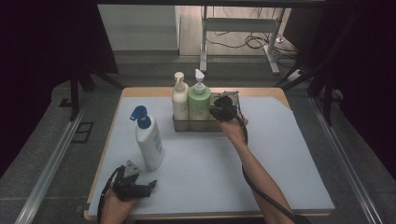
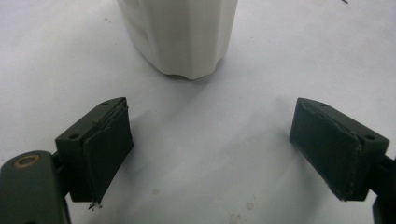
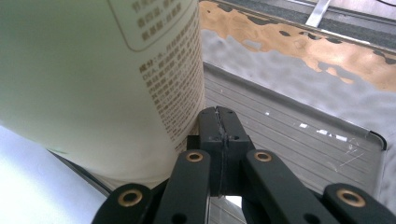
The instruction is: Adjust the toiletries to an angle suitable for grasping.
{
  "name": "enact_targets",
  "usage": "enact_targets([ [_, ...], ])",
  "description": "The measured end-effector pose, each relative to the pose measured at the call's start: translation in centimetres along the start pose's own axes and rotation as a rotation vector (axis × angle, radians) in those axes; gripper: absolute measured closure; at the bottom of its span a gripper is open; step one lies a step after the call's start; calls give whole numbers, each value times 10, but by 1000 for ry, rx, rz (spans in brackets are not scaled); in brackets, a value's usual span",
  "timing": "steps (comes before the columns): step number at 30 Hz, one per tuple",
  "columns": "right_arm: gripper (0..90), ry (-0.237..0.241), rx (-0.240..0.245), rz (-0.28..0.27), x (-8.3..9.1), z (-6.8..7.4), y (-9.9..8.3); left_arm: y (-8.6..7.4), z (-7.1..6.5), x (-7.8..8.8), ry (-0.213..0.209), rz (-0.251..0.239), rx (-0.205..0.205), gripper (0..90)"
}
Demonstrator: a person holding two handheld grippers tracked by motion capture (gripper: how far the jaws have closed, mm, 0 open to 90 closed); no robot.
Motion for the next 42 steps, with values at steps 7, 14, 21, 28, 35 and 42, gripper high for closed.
enact_targets([
  [7,854,-6,23,15,1,-1,-2,0,0,0,1,0,-1,125],
  [14,711,-10,54,19,10,-5,-1,0,0,0,1,-1,-1,126],
  [21,461,12,57,-1,24,-8,-3,0,0,0,1,-1,-1,126],
  [28,227,92,104,-17,38,6,-2,0,0,0,1,-2,-2,125],
  [35,94,99,183,2,49,20,-6,0,0,0,0,-3,0,126],
  [42,0,91,229,-26,61,24,-10,0,0,0,0,-2,0,126],
])
Point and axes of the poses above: each handheld gripper's, and its own axes: x roughly backward along the jaws, y roughly out of its top, z roughly to its left, the point moved 8 cm from there along -x, roughly forward along the jaws, and after that the axes turned 12 degrees about x, right-handed, at the moved point
